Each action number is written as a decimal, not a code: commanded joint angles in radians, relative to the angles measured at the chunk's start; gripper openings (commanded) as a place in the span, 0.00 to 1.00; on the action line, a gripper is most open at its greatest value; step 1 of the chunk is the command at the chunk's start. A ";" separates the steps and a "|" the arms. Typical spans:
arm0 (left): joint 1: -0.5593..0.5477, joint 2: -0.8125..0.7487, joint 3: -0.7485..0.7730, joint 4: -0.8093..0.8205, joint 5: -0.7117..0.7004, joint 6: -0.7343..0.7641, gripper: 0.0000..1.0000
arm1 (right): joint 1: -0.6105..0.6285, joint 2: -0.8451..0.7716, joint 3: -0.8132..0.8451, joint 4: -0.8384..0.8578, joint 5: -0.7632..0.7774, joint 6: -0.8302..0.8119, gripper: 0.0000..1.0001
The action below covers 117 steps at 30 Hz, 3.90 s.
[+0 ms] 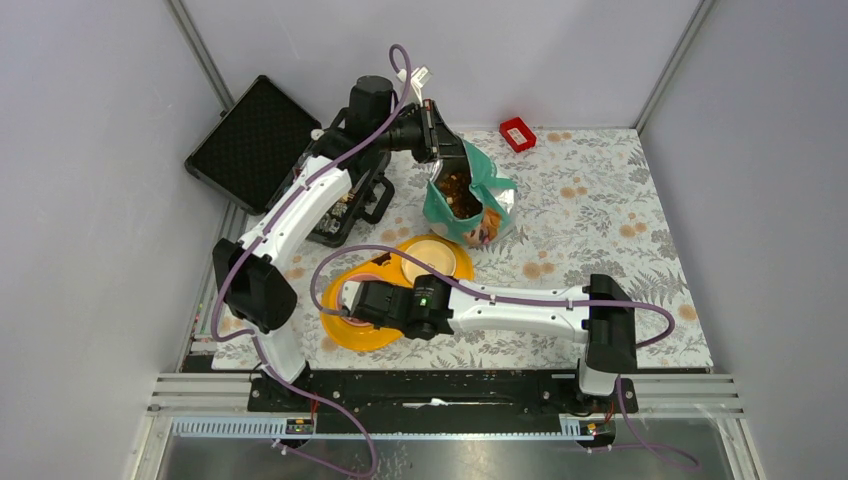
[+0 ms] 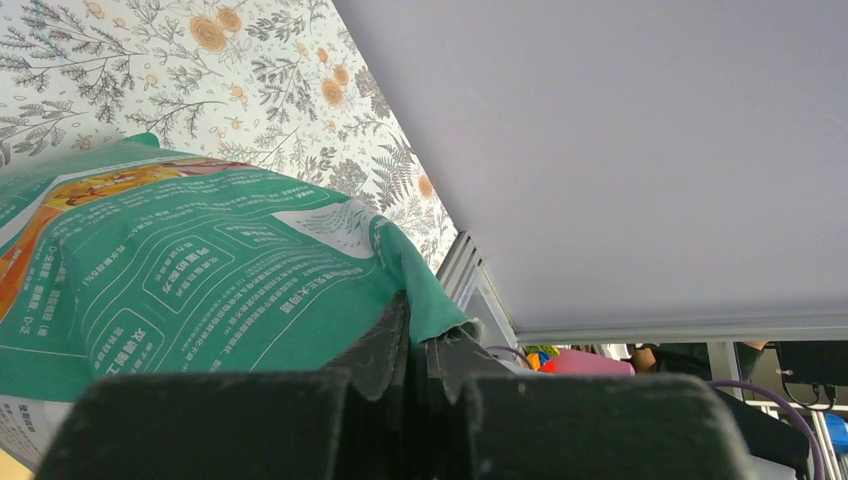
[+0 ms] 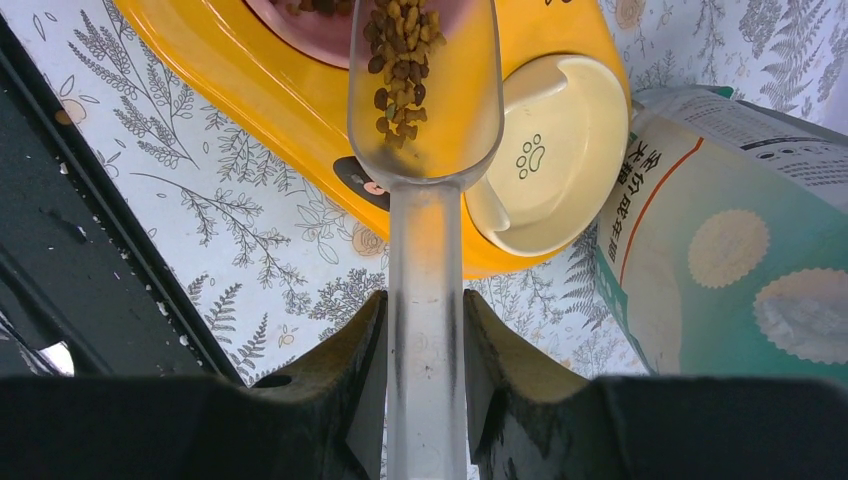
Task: Serve the pet food
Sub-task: Pour the pet food into the pet food bowl, then collect the pet food from the pet food bag.
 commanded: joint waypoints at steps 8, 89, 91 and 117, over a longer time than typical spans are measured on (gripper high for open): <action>0.033 -0.106 0.016 0.165 0.004 -0.029 0.00 | 0.012 0.015 0.039 -0.011 0.036 -0.019 0.00; 0.032 -0.090 0.020 0.195 0.011 -0.080 0.00 | 0.054 -0.175 0.095 -0.075 0.014 0.050 0.00; 0.032 -0.093 0.017 0.195 0.008 -0.079 0.00 | 0.053 -0.228 0.068 -0.073 -0.011 0.081 0.00; -0.007 -0.116 -0.040 0.211 0.034 -0.059 0.00 | 0.051 -0.770 0.164 -0.489 0.132 0.625 0.00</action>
